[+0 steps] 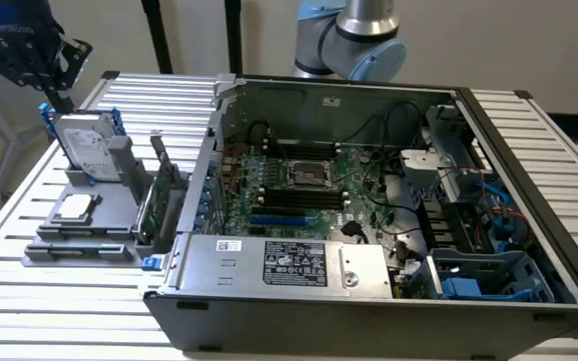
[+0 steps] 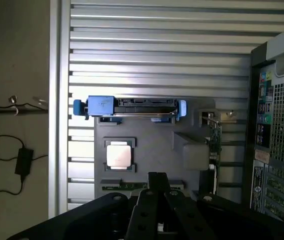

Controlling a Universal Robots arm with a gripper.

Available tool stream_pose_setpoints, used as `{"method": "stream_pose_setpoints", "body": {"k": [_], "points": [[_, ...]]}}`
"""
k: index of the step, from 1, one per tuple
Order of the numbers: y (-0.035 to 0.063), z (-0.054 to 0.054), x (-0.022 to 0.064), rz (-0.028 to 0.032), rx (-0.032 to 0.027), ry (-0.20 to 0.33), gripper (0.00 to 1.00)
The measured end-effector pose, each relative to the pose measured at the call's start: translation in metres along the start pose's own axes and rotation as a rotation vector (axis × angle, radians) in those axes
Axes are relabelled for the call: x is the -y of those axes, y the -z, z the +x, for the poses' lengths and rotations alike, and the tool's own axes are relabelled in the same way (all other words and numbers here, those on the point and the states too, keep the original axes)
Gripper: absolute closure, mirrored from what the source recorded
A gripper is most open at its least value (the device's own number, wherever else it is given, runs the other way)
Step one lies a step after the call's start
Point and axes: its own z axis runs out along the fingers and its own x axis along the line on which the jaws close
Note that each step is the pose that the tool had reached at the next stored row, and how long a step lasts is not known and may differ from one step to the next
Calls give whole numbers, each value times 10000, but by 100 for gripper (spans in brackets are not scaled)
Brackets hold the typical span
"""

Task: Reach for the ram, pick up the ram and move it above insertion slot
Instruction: 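Reach for the ram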

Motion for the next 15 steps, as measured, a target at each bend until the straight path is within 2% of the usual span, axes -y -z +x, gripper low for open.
{"method": "stream_pose_setpoints", "body": {"k": [3,10,15], "points": [[2,2,62,-1,-1,-1,89],[-7,7,381,0,-14,-1,89],[-48,11,608,-2,-82,-2,89]]}}
